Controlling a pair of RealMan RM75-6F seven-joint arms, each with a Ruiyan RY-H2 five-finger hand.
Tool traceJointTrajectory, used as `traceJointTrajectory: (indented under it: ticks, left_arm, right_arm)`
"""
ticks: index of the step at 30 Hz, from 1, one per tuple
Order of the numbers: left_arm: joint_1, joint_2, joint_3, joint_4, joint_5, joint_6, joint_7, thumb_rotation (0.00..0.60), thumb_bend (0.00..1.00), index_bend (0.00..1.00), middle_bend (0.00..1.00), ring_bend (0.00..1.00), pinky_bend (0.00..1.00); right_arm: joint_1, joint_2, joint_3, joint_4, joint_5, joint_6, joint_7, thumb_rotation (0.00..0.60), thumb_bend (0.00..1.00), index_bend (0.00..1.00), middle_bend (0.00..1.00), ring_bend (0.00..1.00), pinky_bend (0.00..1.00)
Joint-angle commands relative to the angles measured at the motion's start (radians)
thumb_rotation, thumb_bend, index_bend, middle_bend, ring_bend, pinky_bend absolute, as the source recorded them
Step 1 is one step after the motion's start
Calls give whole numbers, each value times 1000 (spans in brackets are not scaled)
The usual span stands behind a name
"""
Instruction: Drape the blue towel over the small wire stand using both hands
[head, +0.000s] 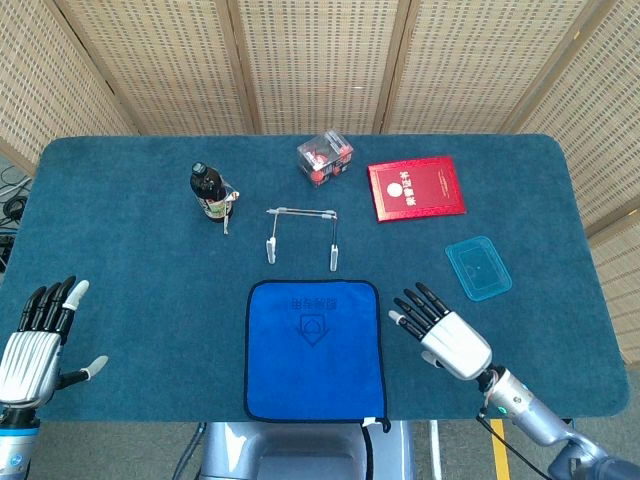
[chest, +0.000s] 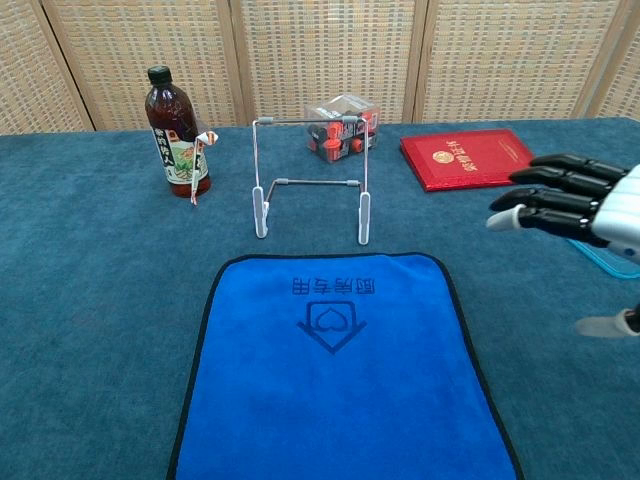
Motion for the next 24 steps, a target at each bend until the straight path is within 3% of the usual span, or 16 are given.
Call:
traceJointTrajectory:
  ticks: [1,12,24]
  left_arm:
    - [-7,-8,-4,3,-14,-15,16,600,0,0,0,0,0]
    - [-14,-20,-9,2,-43,-29,39,600,0,0,0,0,0]
    - [-16,-18,-10,3,-53,-32,33,600,0,0,0,0,0]
  right_arm:
    - [60,-60,4,81,-32,-31,26,600,0,171,165,5,33]
    - [174,-198,-39,308,-101,-61,11,600,0,199,197,36,41]
    - [201,-254,-61,408,-65,-62,40,600,0,204,199,43,57]
